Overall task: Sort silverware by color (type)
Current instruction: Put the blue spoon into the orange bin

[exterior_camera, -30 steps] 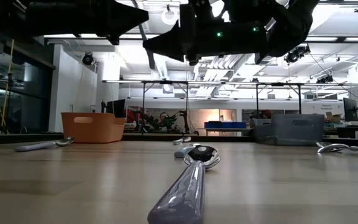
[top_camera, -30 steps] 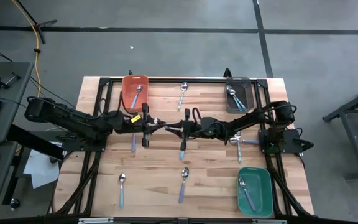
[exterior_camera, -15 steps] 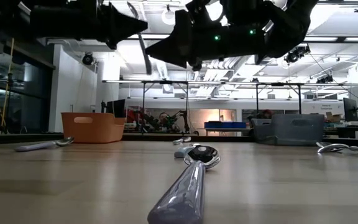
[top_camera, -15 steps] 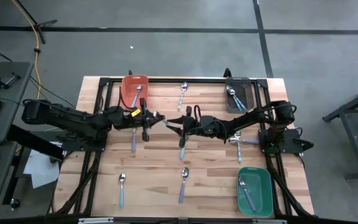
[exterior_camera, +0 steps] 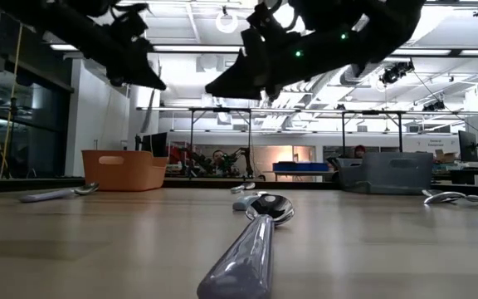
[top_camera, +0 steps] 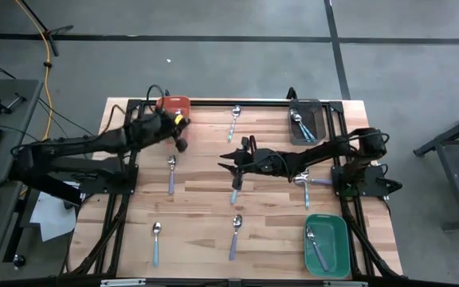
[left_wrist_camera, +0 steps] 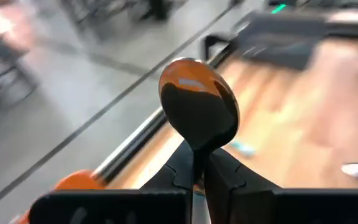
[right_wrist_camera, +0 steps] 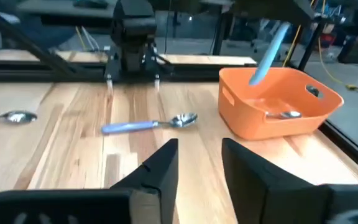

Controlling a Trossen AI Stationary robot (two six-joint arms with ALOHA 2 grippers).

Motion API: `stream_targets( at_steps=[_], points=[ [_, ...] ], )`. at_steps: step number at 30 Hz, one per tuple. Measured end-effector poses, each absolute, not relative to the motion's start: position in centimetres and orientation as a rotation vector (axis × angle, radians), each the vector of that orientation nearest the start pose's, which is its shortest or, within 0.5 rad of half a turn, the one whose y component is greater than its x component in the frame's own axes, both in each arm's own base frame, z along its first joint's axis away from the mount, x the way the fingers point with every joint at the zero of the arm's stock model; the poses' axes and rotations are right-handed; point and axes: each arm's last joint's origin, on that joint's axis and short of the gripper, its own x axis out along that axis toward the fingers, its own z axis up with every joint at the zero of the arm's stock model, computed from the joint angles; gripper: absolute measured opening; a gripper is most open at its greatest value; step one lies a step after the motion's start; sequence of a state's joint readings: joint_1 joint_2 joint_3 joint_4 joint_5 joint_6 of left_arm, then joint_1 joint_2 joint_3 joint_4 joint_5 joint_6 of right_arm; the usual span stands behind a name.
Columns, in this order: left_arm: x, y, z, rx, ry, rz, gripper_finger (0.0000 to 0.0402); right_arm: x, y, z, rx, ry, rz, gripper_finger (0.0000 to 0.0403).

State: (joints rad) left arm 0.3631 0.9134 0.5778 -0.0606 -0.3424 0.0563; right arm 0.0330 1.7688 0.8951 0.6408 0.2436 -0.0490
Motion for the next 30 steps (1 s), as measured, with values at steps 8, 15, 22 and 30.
stream_targets(
  at_steps=[8, 15, 22, 30],
  points=[
    [17.5, 14.3, 26.4, -0.054, 0.767, 0.89, 0.0004, 36.0, 0.5, 19.9, -0.071, 0.303, -0.221, 0.0033],
    [18.0, 19.0, 23.2, -0.193, 0.958, 0.855, 0.0005, 35.7, 0.4, 19.3, -0.089, 0.373, -0.242, 0.0004],
    [17.9, 21.5, 19.4, -0.266, 1.099, 0.872, 0.0005, 35.7, 0.5, 19.3, -0.091, 0.371, -0.232, 0.0001],
    [17.5, 22.6, 17.4, -0.305, 1.172, 0.874, 0.0006, 35.8, 0.5, 19.3, -0.09, 0.371, -0.228, 0.0]
  ],
)
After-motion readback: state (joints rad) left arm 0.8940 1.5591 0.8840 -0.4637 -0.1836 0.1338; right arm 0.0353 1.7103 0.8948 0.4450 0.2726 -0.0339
